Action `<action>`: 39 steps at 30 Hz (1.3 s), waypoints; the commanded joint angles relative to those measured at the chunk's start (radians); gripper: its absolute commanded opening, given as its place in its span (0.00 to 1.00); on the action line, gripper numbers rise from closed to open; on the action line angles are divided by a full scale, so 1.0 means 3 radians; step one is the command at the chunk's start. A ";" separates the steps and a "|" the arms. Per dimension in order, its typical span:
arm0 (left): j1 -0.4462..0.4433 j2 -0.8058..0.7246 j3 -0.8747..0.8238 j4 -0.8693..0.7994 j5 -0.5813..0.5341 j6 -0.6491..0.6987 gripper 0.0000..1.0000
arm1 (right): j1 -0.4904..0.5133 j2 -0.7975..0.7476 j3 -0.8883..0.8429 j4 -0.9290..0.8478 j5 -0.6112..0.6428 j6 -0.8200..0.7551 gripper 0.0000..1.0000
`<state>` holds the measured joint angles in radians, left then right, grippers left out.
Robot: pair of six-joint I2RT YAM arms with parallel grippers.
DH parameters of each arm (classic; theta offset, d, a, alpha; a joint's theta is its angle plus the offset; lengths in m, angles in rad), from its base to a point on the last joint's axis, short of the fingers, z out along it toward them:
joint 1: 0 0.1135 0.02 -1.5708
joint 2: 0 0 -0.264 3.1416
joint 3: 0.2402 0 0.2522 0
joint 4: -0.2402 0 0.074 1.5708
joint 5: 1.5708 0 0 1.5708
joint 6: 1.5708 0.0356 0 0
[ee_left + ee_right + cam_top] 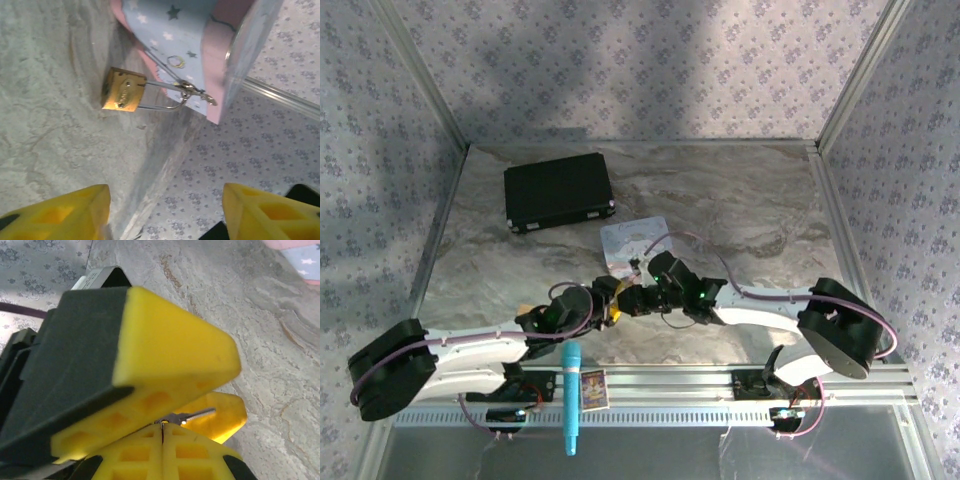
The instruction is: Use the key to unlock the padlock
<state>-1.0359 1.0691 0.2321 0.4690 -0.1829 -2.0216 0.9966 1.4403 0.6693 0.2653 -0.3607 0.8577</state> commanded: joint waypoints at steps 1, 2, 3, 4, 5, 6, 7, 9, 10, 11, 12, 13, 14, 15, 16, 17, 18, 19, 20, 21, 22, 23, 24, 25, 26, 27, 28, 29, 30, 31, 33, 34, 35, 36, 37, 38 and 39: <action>-0.0016 -0.0051 0.0059 0.0040 -0.0040 -0.0023 0.44 | 0.0009 -0.0147 -0.0091 0.0079 0.0066 0.0073 0.00; -0.0006 -0.0045 0.0059 0.0042 -0.0026 -0.0004 0.40 | 0.0004 -0.0168 -0.0110 0.0068 0.0072 0.0080 0.00; 0.0001 -0.0042 0.0079 0.0024 -0.0008 0.0013 0.35 | 0.0002 -0.0202 -0.0135 0.0063 0.0081 0.0085 0.00; 0.0002 -0.0031 0.0097 -0.0014 0.0006 0.0032 0.33 | 0.0002 -0.0227 -0.0159 0.0052 0.0091 0.0089 0.00; 0.0002 -0.0021 0.0109 -0.0036 0.0016 0.0037 0.33 | -0.0003 -0.0244 -0.0173 0.0051 0.0090 0.0091 0.00; 0.0002 -0.0015 0.0120 -0.0065 0.0025 0.0043 0.33 | -0.0011 -0.0263 -0.0189 0.0049 0.0097 0.0095 0.00; 0.0002 -0.0010 0.0116 -0.0066 0.0027 0.0045 0.30 | -0.0011 -0.0282 -0.0203 0.0041 0.0102 0.0096 0.00; 0.0004 -0.0015 0.0095 -0.0066 0.0012 0.0049 0.27 | -0.0025 -0.0312 -0.0231 0.0049 0.0103 0.0102 0.00; 0.0006 -0.0024 0.0083 -0.0070 0.0000 0.0056 0.24 | -0.0029 -0.0319 -0.0243 0.0051 0.0090 0.0106 0.00; 0.0006 -0.0033 0.0080 -0.0079 -0.0004 0.0070 0.22 | -0.0039 -0.0318 -0.0249 0.0051 0.0083 0.0103 0.00; 0.0007 -0.0043 0.0080 -0.0101 -0.0002 0.0081 0.20 | -0.0044 -0.0326 -0.0252 0.0058 0.0087 0.0104 0.00; 0.0007 -0.0059 0.0087 -0.0134 0.0000 0.0093 0.18 | -0.0055 -0.0326 -0.0257 0.0056 0.0083 0.0103 0.00; 0.0007 -0.0082 0.0095 -0.0183 0.0006 0.0111 0.16 | -0.0068 -0.0333 -0.0261 0.0035 0.0082 0.0106 0.00; 0.0004 -0.0104 0.0102 -0.0223 0.0012 0.0120 0.15 | -0.0077 -0.0343 -0.0263 0.0018 0.0087 0.0101 0.00; 0.0007 -0.0138 0.0111 -0.0264 -0.0001 0.0144 0.13 | -0.0094 -0.0350 -0.0272 0.0007 0.0084 0.0095 0.00; 0.0007 -0.0175 0.0120 -0.0313 -0.0015 0.0157 0.10 | -0.0103 -0.0358 -0.0276 -0.0006 0.0073 0.0100 0.00; 0.0007 -0.0213 0.0121 -0.0364 -0.0028 0.0172 0.08 | -0.0109 -0.0372 -0.0292 -0.0012 0.0075 0.0103 0.00; 0.0007 -0.0250 0.0126 -0.0399 -0.0046 0.0193 0.06 | -0.0118 -0.0389 -0.0311 -0.0002 0.0085 0.0115 0.00; 0.0009 -0.0271 0.0124 -0.0415 -0.0055 0.0211 0.03 | -0.0125 -0.0402 -0.0313 -0.0010 0.0088 0.0117 0.00; 0.0012 -0.0293 0.0121 -0.0431 -0.0062 0.0223 0.00 | -0.0126 -0.0405 -0.0309 -0.0028 0.0086 0.0105 0.00; 0.0016 -0.0308 0.0121 -0.0443 -0.0065 0.0236 0.00 | -0.0130 -0.0403 -0.0308 -0.0052 0.0097 0.0094 0.00; 0.0014 -0.0323 0.0126 -0.0457 -0.0066 0.0265 0.00 | -0.0131 -0.0403 -0.0315 -0.0056 0.0106 0.0087 0.00; 0.0022 -0.0335 0.0135 -0.0493 -0.0069 0.0279 0.00 | -0.0138 -0.0404 -0.0331 -0.0055 0.0109 0.0082 0.00; 0.0022 -0.0350 0.0155 -0.0552 -0.0075 0.0302 0.00 | -0.0154 -0.0399 -0.0350 -0.0037 0.0109 0.0090 0.00; 0.0027 -0.0356 0.0164 -0.0572 -0.0081 0.0329 0.00 | -0.0168 -0.0397 -0.0354 -0.0018 0.0108 0.0094 0.00; 0.0027 -0.0360 0.0181 -0.0581 -0.0091 0.0383 0.00 | -0.0193 -0.0403 -0.0370 0.0011 0.0108 0.0097 0.02; 0.0030 -0.0370 0.0217 -0.0619 -0.0124 0.0499 0.00 | -0.0217 -0.0427 -0.0381 0.0044 0.0109 0.0098 0.13; 0.0036 -0.0386 0.0277 -0.0660 -0.0197 0.0716 0.00 | -0.0267 -0.0473 -0.0413 0.0100 0.0097 0.0097 0.35; 0.0047 -0.0409 0.0367 -0.0786 -0.0240 0.0917 0.00 | -0.0334 -0.0532 -0.0465 0.0195 0.0037 0.0108 0.51; 0.0057 -0.0435 0.0437 -0.0832 -0.0324 0.1166 0.00 | -0.0475 -0.0628 -0.0538 0.0327 -0.0032 0.0158 0.69; 0.0089 -0.0461 0.0456 -0.0512 -0.0436 0.1696 0.00 | -0.0663 -0.0818 -0.0602 0.0583 -0.0099 0.0192 0.85; 0.0125 -0.0475 0.0467 -0.0349 -0.0434 0.1916 0.00 | -0.0723 -0.0924 -0.0571 0.0618 -0.0118 0.0159 0.86; 0.0161 -0.0492 0.0473 -0.0159 -0.0421 0.2158 0.00 | -0.0756 -0.0992 -0.0520 0.0656 -0.0147 0.0126 0.86; 0.0190 -0.0493 0.0487 0.0018 -0.0377 0.2337 0.00 | -0.0775 -0.1030 -0.0480 0.0729 -0.0190 0.0118 0.86; 0.0231 -0.0504 0.0520 0.0139 -0.0304 0.2460 0.00 | -0.0786 -0.1042 -0.0447 0.0873 -0.0234 0.0146 0.86; 0.0262 -0.0493 0.0556 0.0274 -0.0221 0.2622 0.00 | -0.0799 -0.1029 -0.0428 0.1043 -0.0282 0.0203 0.85; 0.0279 -0.0493 0.0591 0.0374 -0.0145 0.2735 0.00 | -0.0806 -0.0989 -0.0412 0.1238 -0.0325 0.0284 0.84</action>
<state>-0.9695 0.9348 0.3569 0.4198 -0.2531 -1.4288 0.7589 1.1450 0.5068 0.4622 -0.3988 0.9066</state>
